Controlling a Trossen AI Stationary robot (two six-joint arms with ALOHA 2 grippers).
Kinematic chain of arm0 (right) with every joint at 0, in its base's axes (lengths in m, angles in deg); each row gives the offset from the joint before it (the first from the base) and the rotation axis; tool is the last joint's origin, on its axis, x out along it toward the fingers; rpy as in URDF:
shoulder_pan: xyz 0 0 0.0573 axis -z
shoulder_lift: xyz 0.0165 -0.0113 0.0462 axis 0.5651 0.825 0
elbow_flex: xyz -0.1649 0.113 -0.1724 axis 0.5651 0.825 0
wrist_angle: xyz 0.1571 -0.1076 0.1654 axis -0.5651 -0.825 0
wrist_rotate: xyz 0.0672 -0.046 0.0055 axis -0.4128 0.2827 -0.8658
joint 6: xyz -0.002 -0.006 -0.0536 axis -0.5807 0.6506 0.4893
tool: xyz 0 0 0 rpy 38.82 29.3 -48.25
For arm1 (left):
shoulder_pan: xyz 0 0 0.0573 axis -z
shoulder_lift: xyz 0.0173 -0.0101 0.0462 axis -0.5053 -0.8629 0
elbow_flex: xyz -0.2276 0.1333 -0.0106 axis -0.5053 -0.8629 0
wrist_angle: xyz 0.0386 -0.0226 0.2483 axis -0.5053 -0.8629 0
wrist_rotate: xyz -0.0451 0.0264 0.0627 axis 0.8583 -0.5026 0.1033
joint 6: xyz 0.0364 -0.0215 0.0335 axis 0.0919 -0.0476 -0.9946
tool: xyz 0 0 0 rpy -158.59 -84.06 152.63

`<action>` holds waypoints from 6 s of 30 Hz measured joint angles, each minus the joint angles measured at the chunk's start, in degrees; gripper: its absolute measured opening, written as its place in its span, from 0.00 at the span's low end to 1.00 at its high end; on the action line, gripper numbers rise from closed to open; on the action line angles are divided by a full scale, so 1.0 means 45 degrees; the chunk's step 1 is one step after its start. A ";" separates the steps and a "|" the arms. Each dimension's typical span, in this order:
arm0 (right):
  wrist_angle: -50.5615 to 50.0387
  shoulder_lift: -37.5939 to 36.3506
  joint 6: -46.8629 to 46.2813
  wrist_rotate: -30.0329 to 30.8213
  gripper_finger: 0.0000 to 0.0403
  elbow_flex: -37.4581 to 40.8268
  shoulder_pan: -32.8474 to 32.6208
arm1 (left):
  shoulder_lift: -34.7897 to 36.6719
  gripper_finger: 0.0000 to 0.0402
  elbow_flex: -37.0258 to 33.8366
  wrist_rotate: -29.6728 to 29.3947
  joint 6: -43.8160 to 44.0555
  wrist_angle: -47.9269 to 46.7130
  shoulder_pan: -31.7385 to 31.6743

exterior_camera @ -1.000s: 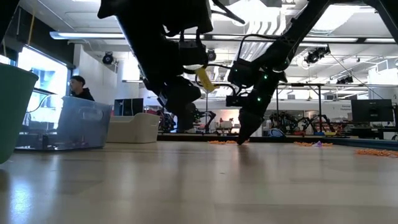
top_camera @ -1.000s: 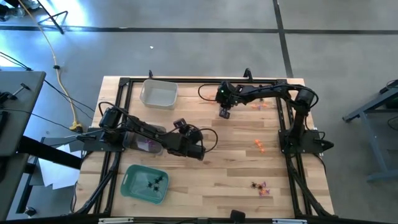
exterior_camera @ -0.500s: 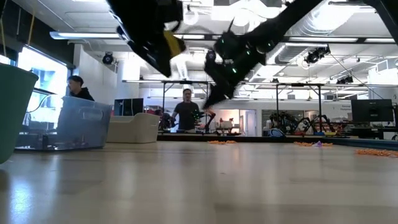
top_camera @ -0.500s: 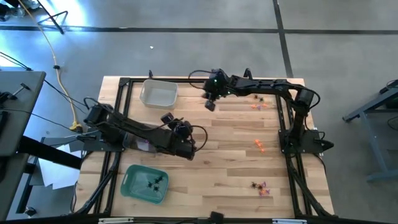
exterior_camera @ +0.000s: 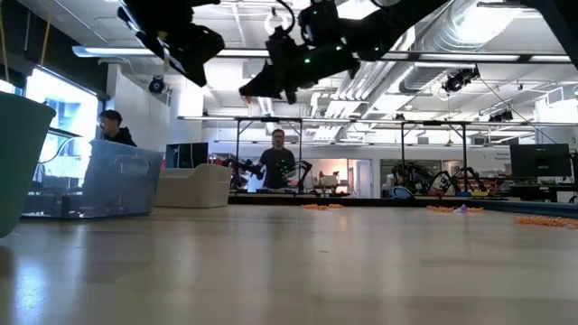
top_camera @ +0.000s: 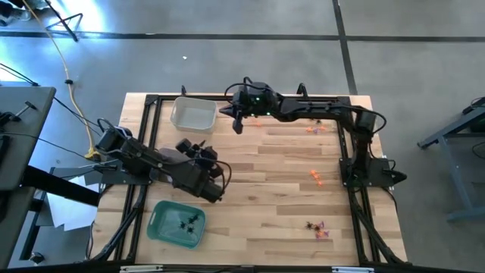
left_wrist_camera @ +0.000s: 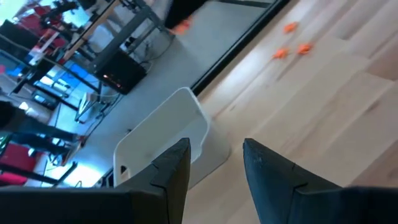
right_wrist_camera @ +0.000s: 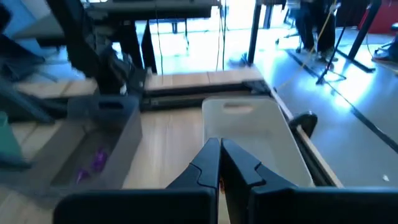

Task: Sort Halloween decoration
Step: Put the top center orange spider into the gray bin

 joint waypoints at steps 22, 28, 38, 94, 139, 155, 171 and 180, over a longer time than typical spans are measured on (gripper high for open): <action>-0.3247 0.6215 -0.0185 0.0472 0.03 -0.7746 0.0053 | 0.1224 0.34 0.0000 0.0246 0.1866 -0.1260 0.1842; -0.3218 0.6215 -0.0145 0.0469 0.17 -0.7741 0.0128 | 0.1314 0.34 0.0010 0.0091 0.2082 -0.1260 0.2173; -0.5051 0.5911 -0.0166 0.0448 0.33 -0.7736 0.0221 | 0.1309 0.34 0.0010 0.0101 0.2300 -0.1255 0.2601; -1.3763 0.4020 0.2815 0.3317 0.22 -0.3132 0.1973 | 0.1299 0.34 -0.3220 0.0564 0.5511 -0.0201 0.2765; -1.2701 0.4050 0.2569 0.2278 0.29 -0.3445 0.1848 | 0.1302 0.34 -0.3215 0.0623 0.5512 0.0120 0.2765; -1.2454 0.4107 0.2234 0.2309 0.03 -0.3180 0.1853 | 0.1304 0.34 -0.3215 0.0923 0.5512 0.0168 0.2765; -1.3431 0.3070 0.1431 0.2368 0.00 -0.3049 0.1848 | 0.1304 0.34 -0.3211 0.1033 0.5515 0.0210 0.2765; -1.2819 0.1498 0.1087 0.2260 0.00 -0.3118 0.1625 | 0.1304 0.34 -0.3201 0.1307 0.5517 0.0205 0.2765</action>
